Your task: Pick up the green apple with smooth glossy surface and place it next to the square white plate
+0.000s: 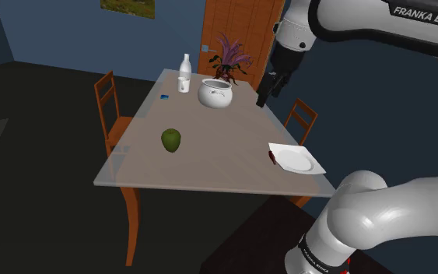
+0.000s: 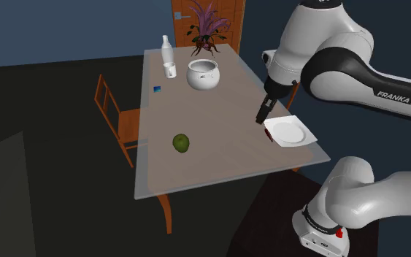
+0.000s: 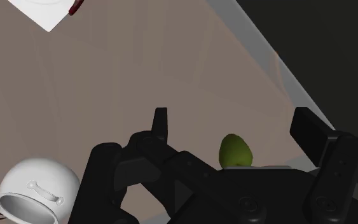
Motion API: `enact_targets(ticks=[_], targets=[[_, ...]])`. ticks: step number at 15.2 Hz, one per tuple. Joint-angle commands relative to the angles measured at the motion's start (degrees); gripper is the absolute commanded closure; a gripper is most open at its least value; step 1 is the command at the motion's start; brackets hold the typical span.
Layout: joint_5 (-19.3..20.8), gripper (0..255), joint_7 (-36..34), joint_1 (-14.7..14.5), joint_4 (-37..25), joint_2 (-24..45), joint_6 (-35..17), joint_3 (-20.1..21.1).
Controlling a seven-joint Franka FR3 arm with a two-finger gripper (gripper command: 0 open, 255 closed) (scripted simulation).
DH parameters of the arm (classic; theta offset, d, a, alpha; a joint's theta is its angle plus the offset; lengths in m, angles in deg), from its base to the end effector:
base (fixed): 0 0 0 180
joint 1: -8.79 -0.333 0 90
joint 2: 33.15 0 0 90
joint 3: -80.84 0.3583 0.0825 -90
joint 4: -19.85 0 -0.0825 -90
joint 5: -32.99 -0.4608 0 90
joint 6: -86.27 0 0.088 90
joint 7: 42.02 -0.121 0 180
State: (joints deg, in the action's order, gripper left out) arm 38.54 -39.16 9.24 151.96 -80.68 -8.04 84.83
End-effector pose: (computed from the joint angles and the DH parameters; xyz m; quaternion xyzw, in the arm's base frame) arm 0.3494 0.0193 0.6573 0.9926 0.0460 0.0837 0.0744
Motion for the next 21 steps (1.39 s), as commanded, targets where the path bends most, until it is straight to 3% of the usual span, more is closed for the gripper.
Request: enact_targets(ticks=[1,11,21], targets=[[0.00,0,0.00,0.00,0.00,0.00,0.00,0.00],[-3.64,0,-2.19,-0.49,1.33,16.28,-17.49,-0.63],[-7.97,0,-2.44,-1.47,-5.07,36.46,-31.34,-0.91]])
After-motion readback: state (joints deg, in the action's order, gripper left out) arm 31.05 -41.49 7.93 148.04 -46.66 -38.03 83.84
